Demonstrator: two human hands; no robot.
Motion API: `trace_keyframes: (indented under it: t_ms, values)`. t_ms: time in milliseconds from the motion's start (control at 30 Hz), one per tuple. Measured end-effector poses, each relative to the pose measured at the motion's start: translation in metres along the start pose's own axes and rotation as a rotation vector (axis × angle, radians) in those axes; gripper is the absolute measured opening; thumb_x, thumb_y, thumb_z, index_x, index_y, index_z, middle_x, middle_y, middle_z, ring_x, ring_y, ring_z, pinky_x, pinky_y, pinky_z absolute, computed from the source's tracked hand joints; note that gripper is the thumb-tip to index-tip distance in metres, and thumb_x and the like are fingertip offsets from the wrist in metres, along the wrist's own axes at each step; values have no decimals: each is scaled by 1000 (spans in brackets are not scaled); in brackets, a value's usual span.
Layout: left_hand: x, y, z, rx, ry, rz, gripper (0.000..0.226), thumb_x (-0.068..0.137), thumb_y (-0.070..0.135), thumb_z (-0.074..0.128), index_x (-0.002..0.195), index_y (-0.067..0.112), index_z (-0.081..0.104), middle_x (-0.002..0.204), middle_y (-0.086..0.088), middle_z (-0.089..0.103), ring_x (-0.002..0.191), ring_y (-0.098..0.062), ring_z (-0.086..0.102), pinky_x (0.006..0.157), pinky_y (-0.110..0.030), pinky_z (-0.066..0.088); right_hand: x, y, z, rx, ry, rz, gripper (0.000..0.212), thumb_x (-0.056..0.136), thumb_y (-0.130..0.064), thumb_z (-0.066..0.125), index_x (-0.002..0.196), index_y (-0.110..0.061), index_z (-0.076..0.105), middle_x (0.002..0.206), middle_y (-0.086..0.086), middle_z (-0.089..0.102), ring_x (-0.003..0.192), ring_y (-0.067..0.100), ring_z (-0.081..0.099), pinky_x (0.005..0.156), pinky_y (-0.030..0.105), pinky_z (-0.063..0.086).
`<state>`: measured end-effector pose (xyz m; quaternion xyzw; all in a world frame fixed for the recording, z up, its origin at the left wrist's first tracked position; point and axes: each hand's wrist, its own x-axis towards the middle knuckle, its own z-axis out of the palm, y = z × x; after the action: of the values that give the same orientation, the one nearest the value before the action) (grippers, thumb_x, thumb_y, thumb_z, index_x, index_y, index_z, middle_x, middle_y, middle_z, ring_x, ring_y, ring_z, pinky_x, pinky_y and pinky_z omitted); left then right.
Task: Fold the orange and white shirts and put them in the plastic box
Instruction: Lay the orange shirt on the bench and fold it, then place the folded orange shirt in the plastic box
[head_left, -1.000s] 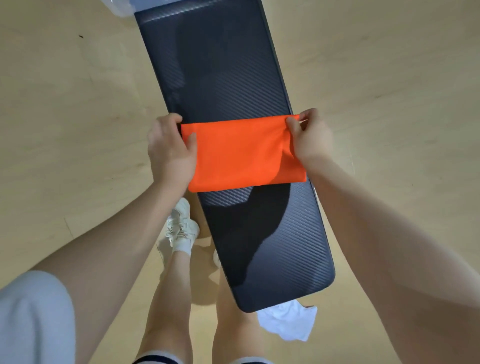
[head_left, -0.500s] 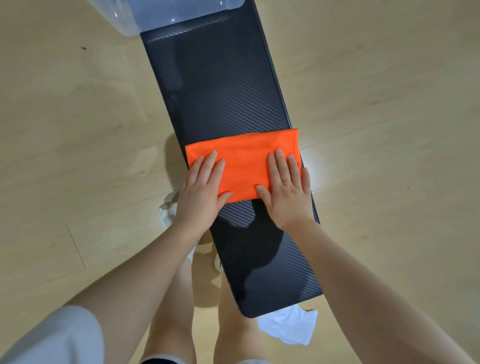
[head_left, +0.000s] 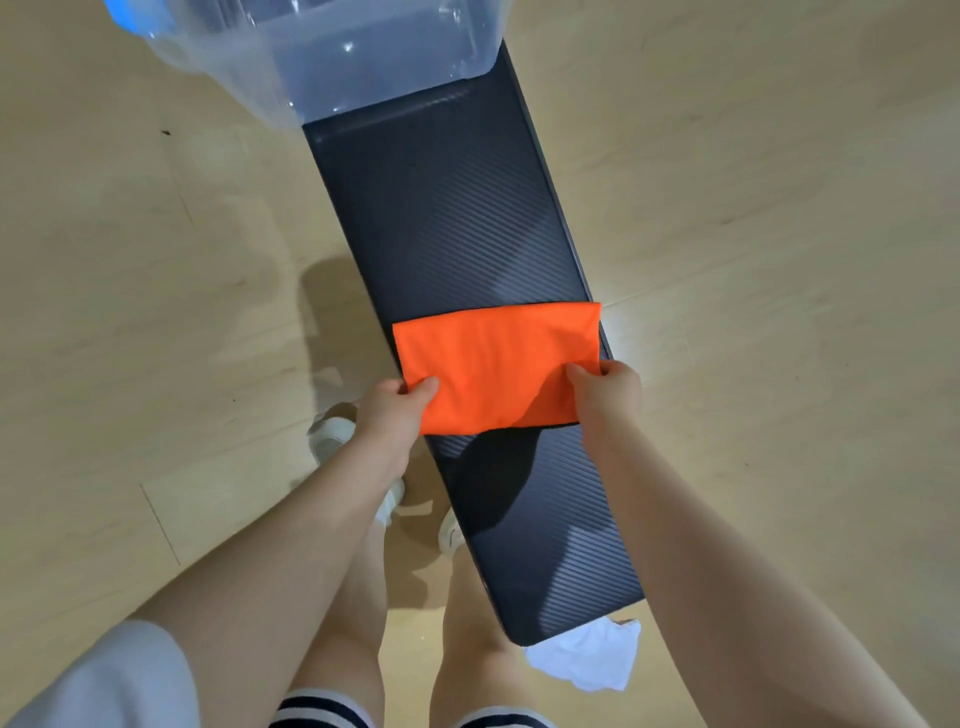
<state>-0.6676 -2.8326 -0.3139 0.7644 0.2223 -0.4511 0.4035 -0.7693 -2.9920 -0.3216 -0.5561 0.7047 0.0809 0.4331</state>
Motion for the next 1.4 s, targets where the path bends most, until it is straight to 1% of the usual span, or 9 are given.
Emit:
trace_keyframes:
  t_ms: [200, 267, 367, 533, 700, 933, 1167, 1267, 1400]
  values:
    - [-25, 38, -39, -69, -218, 55, 20, 87, 20, 61, 106, 14, 60, 92, -1, 64, 73, -9, 58, 58, -19, 42, -34, -23, -11, 131, -68, 9, 17, 75, -12, 65, 69, 0, 56, 69, 9, 52, 67, 19, 46, 61, 31, 38]
    - [-35, 61, -61, -83, -234, 108, 13, 86, 17, 62, 99, 14, 62, 86, 2, 65, 72, -9, 58, 61, -19, 44, -55, -48, -15, 151, -96, -61, 14, 76, -12, 65, 65, -14, 58, 66, 3, 56, 67, 18, 51, 61, 30, 42]
    - [-49, 104, -95, -149, -183, 203, 9, 85, 13, 62, 79, 20, 59, 79, 5, 63, 72, -10, 58, 66, -19, 46, -88, -101, -17, 155, -96, -232, 13, 69, -24, 67, 60, -19, 58, 61, -1, 56, 64, 18, 50, 64, 34, 41]
    - [-62, 184, -139, -229, -50, 371, 13, 84, 11, 63, 78, 19, 54, 75, 5, 57, 68, -9, 51, 60, -16, 43, -128, -205, -13, 233, -137, -394, 21, 79, -8, 64, 64, -21, 58, 64, -1, 57, 66, 18, 51, 66, 34, 42]
    - [-51, 254, -168, -217, 36, 532, 15, 90, 13, 55, 100, 13, 43, 80, 3, 54, 69, -6, 51, 64, -18, 40, -125, -295, -1, 199, -66, -526, 12, 81, -12, 63, 70, -15, 59, 68, 5, 57, 64, 18, 49, 64, 36, 43]
    - [20, 315, -163, 134, 140, 663, 17, 90, 6, 51, 94, 16, 38, 78, 0, 48, 65, -14, 45, 57, -22, 32, -67, -369, 44, -53, -9, -552, 17, 83, -17, 60, 91, -2, 64, 73, 5, 55, 74, 19, 49, 67, 33, 37]
    - [98, 329, -125, 565, 44, 441, 29, 84, -2, 48, 110, 7, 56, 114, -19, 59, 103, -34, 55, 81, -29, 38, 1, -381, 97, -344, 9, -465, 22, 88, -11, 46, 101, 1, 59, 103, 24, 64, 99, 38, 58, 78, 38, 43]
    - [106, 328, -121, 835, -14, 326, 43, 86, 11, 52, 128, 9, 45, 128, -19, 49, 116, -34, 50, 94, -35, 40, 11, -371, 106, -594, 31, -447, 34, 87, -4, 40, 121, 1, 44, 127, 24, 48, 118, 39, 46, 97, 41, 34]
    - [110, 329, -114, 1074, -153, 548, 39, 90, 18, 46, 129, 12, 47, 136, -12, 40, 120, -31, 47, 102, -38, 38, -1, -366, 115, -772, -215, -634, 64, 88, -5, 40, 146, -12, 14, 155, 12, 15, 141, 30, 18, 111, 41, 25]
